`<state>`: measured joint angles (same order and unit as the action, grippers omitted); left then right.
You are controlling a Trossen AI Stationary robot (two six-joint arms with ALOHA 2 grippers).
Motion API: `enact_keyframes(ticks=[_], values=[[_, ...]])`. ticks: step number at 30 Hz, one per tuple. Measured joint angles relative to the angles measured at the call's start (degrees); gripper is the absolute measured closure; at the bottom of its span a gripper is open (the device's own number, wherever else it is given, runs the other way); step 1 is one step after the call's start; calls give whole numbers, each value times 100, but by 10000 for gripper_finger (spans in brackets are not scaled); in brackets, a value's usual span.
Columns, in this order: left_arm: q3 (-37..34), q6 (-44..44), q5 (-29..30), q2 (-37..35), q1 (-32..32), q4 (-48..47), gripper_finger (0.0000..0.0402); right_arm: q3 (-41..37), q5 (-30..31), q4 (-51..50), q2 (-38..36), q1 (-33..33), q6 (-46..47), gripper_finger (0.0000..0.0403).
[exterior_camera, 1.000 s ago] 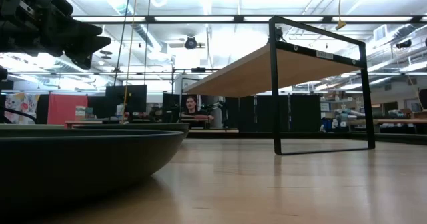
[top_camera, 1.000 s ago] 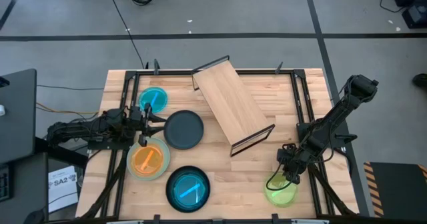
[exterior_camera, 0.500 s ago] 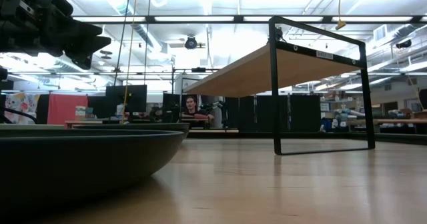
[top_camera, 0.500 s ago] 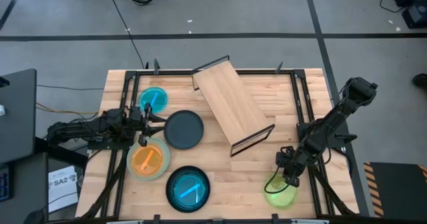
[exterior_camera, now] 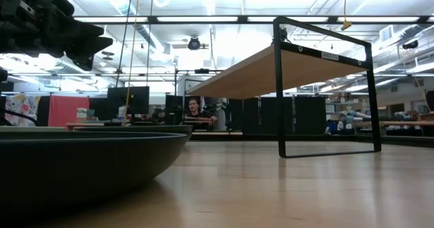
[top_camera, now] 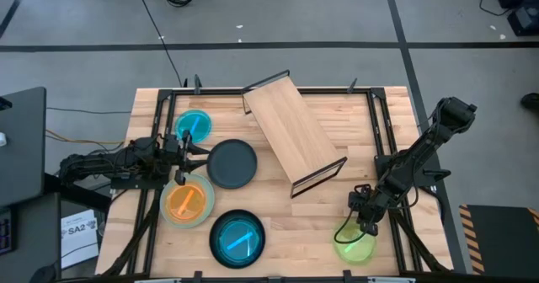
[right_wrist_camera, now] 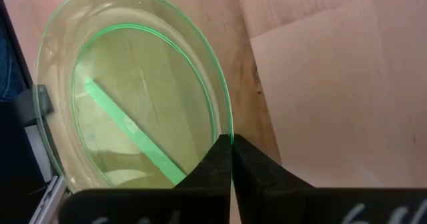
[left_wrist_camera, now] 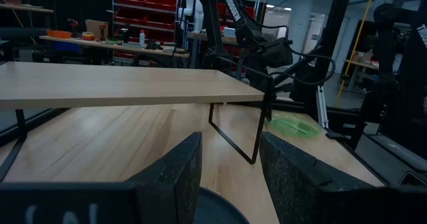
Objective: Place and stack plates onto a shelf
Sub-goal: Put the transparent green plate on the shelf
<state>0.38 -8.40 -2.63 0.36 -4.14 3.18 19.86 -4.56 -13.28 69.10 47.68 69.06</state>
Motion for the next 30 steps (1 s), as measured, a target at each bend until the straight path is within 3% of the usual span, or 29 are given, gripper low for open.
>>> enact_keyframes(ticks=[15, 30], values=[[-1, 0, 1, 0, -1, -1, 244, 327, -883, -29, -7, -152, 30, 396], [-1, 0, 2, 0, 0, -2, 244, 1129, -859, -69, -13, -589, -370, 397]])
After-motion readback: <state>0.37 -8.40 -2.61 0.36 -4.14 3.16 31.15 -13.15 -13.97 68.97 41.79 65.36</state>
